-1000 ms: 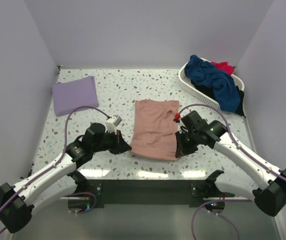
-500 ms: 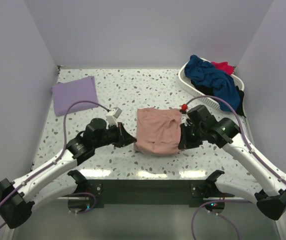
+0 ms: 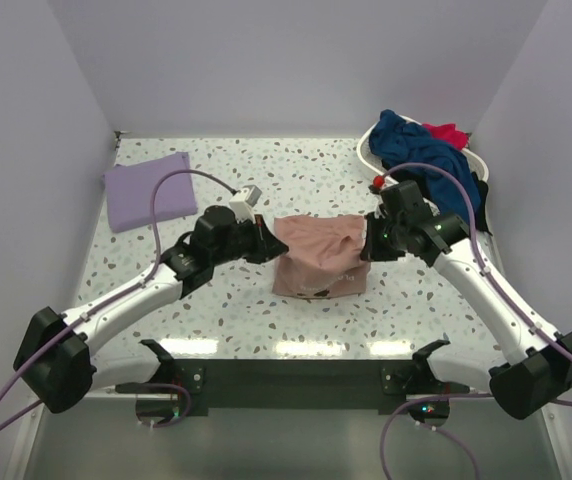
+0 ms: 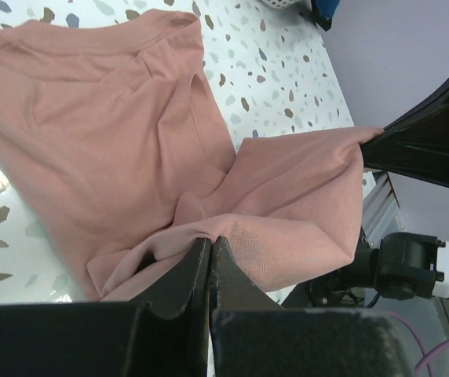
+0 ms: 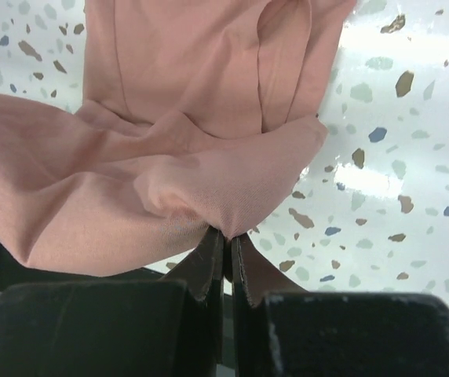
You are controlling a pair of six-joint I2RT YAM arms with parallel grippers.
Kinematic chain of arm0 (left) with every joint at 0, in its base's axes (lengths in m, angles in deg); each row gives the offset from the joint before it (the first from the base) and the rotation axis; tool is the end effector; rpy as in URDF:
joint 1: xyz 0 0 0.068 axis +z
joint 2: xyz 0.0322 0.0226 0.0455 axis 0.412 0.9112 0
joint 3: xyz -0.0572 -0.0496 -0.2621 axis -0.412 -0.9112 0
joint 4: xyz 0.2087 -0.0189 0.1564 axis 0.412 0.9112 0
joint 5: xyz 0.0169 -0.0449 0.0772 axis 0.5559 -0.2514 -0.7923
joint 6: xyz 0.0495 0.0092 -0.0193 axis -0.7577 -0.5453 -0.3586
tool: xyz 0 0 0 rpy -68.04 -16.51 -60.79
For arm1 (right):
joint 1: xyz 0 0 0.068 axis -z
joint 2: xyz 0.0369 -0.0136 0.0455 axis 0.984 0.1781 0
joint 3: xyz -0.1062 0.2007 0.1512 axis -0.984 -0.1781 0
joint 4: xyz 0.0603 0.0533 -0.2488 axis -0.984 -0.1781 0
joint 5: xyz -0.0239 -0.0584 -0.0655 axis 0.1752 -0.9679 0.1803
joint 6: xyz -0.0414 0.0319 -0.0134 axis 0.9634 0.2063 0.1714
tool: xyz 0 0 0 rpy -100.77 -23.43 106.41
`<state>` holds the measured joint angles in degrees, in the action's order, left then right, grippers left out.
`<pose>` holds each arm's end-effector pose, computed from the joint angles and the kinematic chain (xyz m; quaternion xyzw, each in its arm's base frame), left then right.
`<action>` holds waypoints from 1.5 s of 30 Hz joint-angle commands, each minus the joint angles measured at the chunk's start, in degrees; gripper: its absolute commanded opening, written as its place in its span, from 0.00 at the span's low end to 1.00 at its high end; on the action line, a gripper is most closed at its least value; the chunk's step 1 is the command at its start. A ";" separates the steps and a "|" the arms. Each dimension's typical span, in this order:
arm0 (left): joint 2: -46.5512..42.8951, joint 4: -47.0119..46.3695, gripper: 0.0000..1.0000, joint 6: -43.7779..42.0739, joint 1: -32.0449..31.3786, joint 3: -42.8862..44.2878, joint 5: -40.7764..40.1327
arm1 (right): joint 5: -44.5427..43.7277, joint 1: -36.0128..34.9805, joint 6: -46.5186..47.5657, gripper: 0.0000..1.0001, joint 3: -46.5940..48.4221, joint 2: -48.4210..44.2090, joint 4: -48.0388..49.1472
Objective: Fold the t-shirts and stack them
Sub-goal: Fold the tshirt
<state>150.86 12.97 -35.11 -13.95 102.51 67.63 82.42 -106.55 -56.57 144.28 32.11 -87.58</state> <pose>0.2050 -0.1726 0.2702 0.0473 0.8326 -0.4218 0.3558 0.2010 0.1033 0.3221 -0.0446 0.9525 0.1433 0.2649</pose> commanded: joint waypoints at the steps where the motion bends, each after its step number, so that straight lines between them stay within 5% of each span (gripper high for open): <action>1: 1.15 -4.67 0.00 -2.10 1.28 3.60 -0.01 | -0.44 1.05 3.05 0.00 3.76 1.59 3.90; 45: 31.92 -9.94 0.00 -4.13 13.14 19.51 7.82 | 8.70 14.32 10.00 0.00 19.06 36.22 14.62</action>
<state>181.22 5.24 -37.95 -2.02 118.42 74.84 89.02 -93.04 -48.13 159.19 66.36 -74.86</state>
